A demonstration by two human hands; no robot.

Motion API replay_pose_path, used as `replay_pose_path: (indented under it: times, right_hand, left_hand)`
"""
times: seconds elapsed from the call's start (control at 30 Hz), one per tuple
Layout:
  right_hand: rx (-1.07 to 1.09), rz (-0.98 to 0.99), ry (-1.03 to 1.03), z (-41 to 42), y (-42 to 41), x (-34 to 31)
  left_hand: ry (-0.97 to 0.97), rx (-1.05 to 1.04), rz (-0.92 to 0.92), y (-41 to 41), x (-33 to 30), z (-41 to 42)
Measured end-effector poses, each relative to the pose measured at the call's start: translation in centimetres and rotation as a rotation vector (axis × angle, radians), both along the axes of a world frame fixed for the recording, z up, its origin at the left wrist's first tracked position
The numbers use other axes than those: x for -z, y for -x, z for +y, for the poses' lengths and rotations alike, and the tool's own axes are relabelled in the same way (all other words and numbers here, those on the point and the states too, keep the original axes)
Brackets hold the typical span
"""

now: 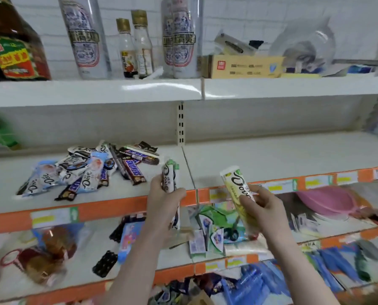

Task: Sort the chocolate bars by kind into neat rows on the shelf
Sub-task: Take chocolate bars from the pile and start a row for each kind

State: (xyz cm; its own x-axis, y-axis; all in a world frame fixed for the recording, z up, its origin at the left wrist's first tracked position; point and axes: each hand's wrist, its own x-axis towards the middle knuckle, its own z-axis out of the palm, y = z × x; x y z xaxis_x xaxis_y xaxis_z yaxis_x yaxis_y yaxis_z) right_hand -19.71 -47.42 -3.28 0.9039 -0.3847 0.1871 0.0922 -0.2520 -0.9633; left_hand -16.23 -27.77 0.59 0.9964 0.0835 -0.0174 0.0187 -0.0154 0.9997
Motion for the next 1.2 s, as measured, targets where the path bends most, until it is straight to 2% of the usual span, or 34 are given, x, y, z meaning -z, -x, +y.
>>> replay_pose_path:
  times: [0.2,0.37,0.73,0.93,1.2]
  right_hand:
    - [-0.02,-0.027,0.106,-10.6,-1.0,-1.5]
    - [-0.103,-0.014,0.268,-14.0,-4.5,-2.7]
    - [-0.207,-0.008,0.586,-13.0,-15.1,-3.9]
    - [-0.334,-0.001,0.723,-10.4,-21.3,-5.0]
    - [-0.532,0.029,0.733,-7.7,-30.6,-3.0]
  left_hand:
    - [-0.077,-0.01,-0.002,0.2,-0.3,-10.5]
    - [-0.121,-0.086,-0.048,-1.4,-0.8,-13.5]
    - [-0.118,-0.18,-0.013,-8.3,0.5,-11.9]
    - [-0.128,-0.234,0.0,-11.0,0.4,-9.2]
    - [-0.114,-0.323,0.03,-12.4,1.6,-7.8]
